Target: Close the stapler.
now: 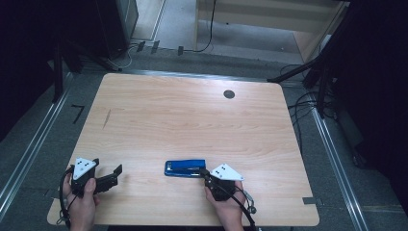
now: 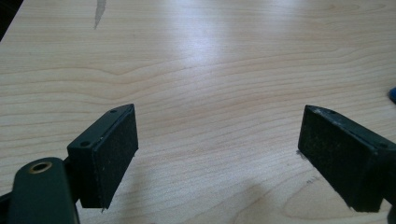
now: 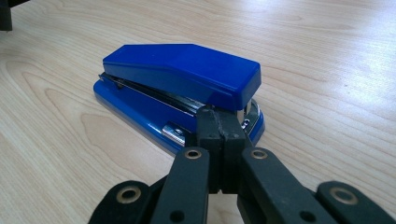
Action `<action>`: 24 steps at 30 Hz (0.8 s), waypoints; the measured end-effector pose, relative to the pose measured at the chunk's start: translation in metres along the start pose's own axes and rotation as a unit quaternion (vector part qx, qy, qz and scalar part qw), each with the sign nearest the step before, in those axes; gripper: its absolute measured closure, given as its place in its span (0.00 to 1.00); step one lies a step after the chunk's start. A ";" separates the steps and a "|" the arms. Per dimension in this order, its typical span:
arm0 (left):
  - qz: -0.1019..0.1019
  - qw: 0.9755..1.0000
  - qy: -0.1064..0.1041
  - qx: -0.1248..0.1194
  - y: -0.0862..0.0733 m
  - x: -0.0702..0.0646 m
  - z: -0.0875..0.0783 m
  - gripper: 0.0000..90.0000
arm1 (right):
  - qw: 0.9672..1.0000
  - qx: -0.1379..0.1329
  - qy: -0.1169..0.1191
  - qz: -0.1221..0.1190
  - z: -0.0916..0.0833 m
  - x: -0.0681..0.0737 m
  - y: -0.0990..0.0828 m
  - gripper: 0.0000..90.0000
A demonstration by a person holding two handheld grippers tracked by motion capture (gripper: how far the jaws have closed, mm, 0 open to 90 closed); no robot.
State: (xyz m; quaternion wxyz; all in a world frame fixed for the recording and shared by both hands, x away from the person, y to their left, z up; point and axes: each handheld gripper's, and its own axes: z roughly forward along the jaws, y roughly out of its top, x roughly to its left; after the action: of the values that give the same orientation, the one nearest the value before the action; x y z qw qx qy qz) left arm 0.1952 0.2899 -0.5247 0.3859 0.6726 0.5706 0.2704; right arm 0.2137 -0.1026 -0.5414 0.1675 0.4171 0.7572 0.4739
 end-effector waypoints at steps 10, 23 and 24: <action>-0.004 1.000 0.000 0.000 0.000 0.001 0.000 0.13 | 1.000 0.011 -0.002 0.013 -0.009 -0.008 0.000 0.86; -0.007 1.000 -0.005 0.007 0.001 0.002 0.001 0.13 | 1.000 0.001 -0.008 0.026 -0.028 -0.031 0.006 0.19; -0.008 1.000 -0.005 0.007 0.001 0.002 0.001 0.13 | 1.000 -0.002 -0.007 0.029 -0.030 -0.033 0.006 0.17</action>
State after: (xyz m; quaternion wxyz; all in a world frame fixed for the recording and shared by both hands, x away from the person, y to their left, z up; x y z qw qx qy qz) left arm 0.1966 0.2915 -0.5248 0.3863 0.6720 0.5756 0.2604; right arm 0.2168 -0.1447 -0.5260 0.1600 0.4423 0.7423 0.4773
